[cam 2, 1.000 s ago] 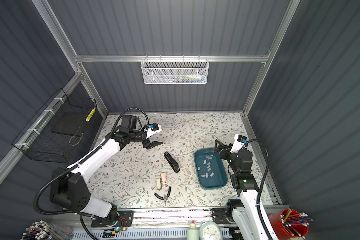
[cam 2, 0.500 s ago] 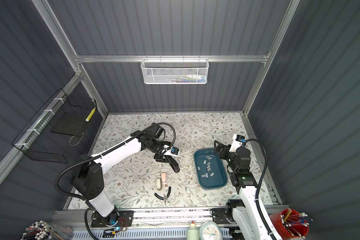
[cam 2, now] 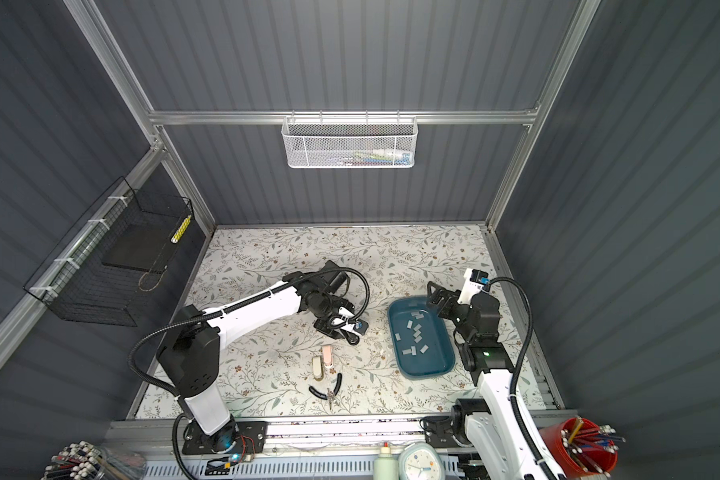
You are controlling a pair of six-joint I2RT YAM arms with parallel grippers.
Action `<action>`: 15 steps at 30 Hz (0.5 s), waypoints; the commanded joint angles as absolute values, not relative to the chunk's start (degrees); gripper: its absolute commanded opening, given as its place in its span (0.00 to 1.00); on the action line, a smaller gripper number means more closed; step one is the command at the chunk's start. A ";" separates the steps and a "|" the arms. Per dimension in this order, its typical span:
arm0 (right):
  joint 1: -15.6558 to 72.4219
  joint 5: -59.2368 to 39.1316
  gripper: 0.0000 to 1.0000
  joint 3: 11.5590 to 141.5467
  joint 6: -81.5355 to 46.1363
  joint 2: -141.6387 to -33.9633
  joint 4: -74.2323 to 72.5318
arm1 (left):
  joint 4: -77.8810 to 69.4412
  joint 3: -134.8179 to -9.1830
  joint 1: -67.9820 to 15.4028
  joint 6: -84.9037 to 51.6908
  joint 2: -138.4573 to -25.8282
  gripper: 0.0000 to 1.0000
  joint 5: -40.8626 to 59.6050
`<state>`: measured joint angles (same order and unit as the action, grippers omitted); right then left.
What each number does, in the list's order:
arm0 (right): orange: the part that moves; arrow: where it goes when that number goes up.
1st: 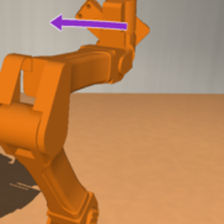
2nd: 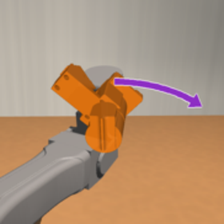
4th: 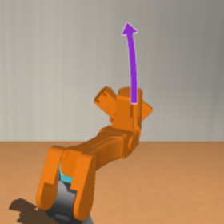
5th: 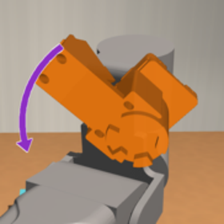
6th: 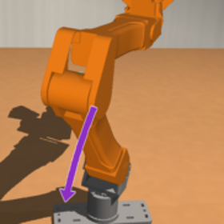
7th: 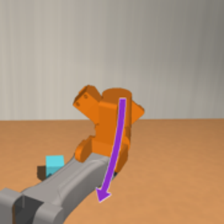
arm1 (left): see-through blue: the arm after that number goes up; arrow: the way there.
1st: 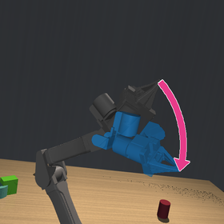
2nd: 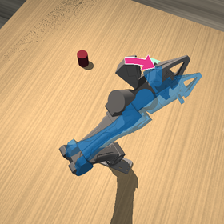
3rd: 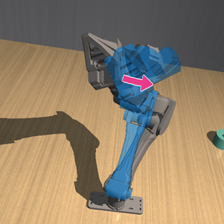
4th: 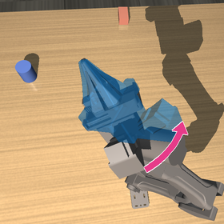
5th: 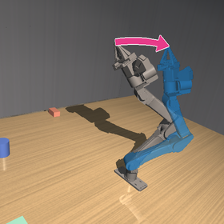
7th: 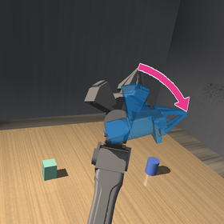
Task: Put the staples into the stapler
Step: 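Lower the left gripper over the black stapler and grasp its body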
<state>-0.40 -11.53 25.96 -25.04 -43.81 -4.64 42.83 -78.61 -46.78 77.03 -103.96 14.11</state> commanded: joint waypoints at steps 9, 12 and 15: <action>-0.53 -12.92 0.99 27.91 -24.32 -45.37 -5.01 | 43.10 -80.26 -48.69 75.90 -108.94 0.71 9.10; -0.47 -13.09 0.99 27.96 -24.34 -45.66 -4.88 | 43.85 -80.51 -48.97 75.92 -109.93 0.65 8.43; -0.53 -13.10 0.99 28.08 -24.39 -45.79 -4.88 | 44.12 -80.51 -49.05 75.96 -110.13 0.57 8.43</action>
